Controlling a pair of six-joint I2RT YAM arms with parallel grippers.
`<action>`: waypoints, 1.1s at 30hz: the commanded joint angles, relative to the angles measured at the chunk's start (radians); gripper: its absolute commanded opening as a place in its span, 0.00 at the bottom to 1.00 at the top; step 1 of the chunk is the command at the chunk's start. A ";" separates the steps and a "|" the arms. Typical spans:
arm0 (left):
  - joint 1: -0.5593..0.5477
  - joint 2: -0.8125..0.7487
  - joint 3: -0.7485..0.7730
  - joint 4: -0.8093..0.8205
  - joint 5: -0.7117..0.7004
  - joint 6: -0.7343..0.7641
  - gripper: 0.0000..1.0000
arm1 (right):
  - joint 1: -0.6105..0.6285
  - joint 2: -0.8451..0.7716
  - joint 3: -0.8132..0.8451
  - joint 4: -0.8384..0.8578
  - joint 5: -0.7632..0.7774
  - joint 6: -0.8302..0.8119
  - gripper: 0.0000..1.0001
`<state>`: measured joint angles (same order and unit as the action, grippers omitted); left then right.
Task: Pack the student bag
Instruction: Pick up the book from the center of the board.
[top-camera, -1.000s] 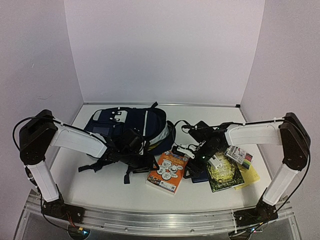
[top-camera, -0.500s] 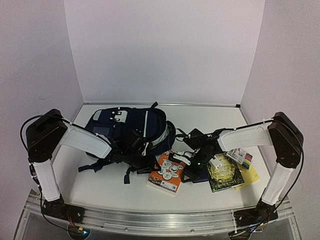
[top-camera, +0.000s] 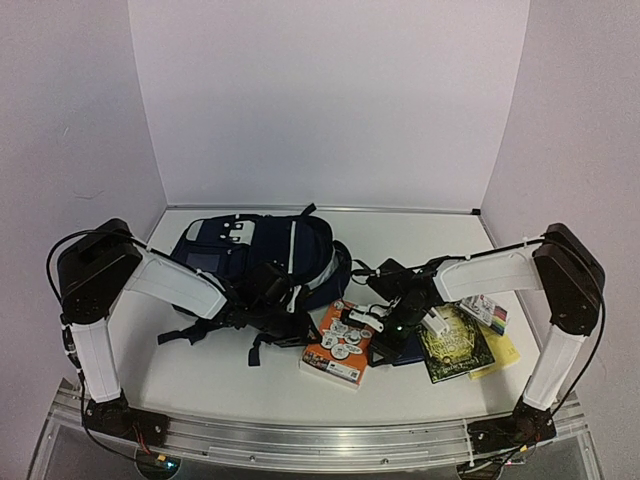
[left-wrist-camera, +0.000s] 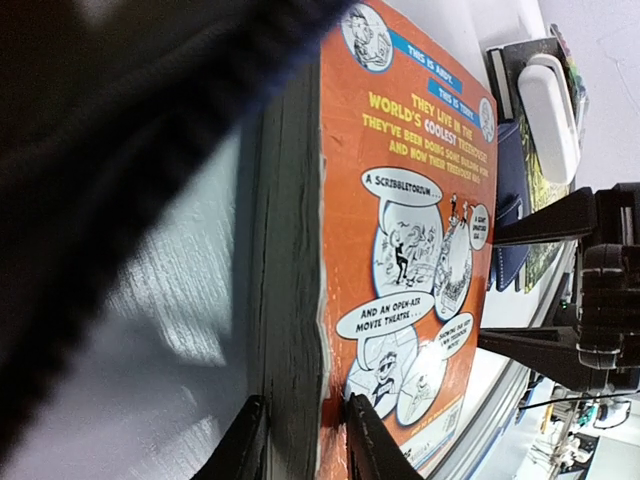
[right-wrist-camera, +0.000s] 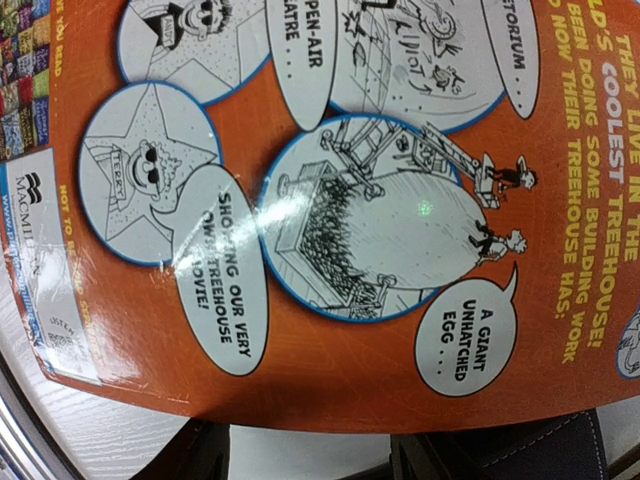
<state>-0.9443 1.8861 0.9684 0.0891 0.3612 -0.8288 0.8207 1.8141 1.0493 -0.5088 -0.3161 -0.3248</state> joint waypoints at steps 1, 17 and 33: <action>-0.090 -0.071 0.063 0.190 0.133 0.040 0.26 | 0.004 0.033 0.026 0.066 -0.011 0.029 0.56; -0.103 -0.022 0.018 0.253 0.158 -0.033 0.26 | 0.009 0.047 0.056 0.067 -0.035 0.038 0.56; -0.086 -0.011 0.058 0.019 0.040 -0.030 0.25 | 0.011 0.047 0.063 0.065 -0.055 0.046 0.58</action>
<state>-1.0050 1.8751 1.0078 0.1991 0.3875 -0.8648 0.8204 1.8255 1.0751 -0.5632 -0.3243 -0.3062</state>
